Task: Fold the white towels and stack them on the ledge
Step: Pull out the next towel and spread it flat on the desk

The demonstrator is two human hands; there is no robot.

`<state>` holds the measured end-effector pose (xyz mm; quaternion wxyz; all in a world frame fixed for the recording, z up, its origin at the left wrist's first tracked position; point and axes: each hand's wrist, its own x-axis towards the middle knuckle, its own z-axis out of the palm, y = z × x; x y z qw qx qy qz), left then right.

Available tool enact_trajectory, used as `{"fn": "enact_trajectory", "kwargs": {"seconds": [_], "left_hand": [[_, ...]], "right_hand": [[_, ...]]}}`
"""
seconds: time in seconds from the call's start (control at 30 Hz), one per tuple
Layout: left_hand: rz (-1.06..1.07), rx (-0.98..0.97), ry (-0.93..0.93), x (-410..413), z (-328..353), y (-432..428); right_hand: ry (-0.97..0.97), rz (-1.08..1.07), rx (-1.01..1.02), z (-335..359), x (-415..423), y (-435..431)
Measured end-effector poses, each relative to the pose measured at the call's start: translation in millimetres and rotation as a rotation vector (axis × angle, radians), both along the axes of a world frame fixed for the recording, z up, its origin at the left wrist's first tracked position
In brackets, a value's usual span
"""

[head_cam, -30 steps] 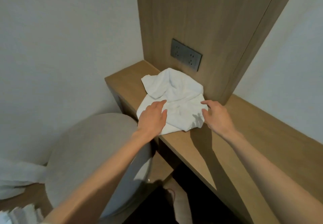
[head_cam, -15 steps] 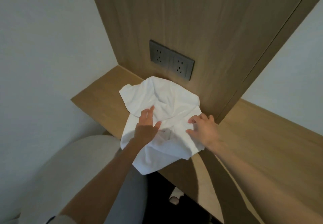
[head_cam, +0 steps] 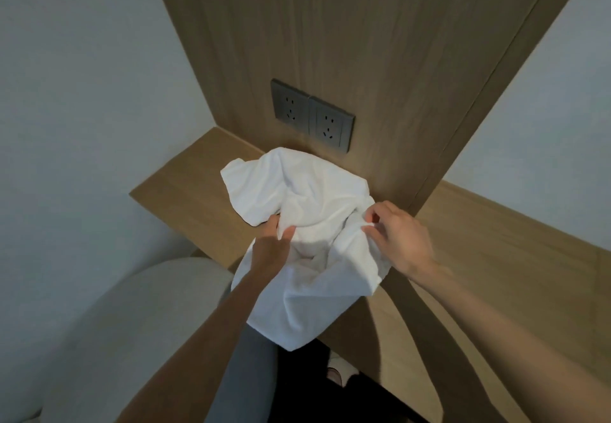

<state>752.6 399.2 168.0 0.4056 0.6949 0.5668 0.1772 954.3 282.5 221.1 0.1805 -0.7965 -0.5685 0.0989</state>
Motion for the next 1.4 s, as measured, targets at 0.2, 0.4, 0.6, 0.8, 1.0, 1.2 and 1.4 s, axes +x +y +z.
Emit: {"fn": "enact_trajectory", "kwargs": {"seconds": [0.2,0.4,0.6,0.8,1.0,1.2,1.4], "left_hand": [[0.108,-0.142,-0.269,6.7,22.4,-53.0],[0.194,-0.165,-0.329,37.2,39.0,-132.1],[0.162,-0.35,-0.362,88.1,41.7,-217.0],[-0.082,-0.304,-0.184,140.4,33.6,-282.2],[-0.251,-0.27,-0.04,154.5,12.8,-301.9],[-0.322,-0.401,0.033,154.1,-4.6,-287.8],[-0.513,-0.316,0.177,162.2,-16.4,-289.6]], "right_hand": [[0.023,-0.064,0.181,27.2,17.4,-36.1],[-0.005,-0.155,0.286,44.9,47.1,-113.3],[0.038,-0.298,0.434,59.9,86.9,-207.2],[0.055,-0.537,0.382,64.6,132.8,-283.6],[0.057,-0.596,0.002,29.3,156.8,-341.7],[0.265,-0.342,-0.268,-9.1,142.2,-345.0],[0.207,-0.301,-0.657,-38.3,118.0,-348.0]]}}
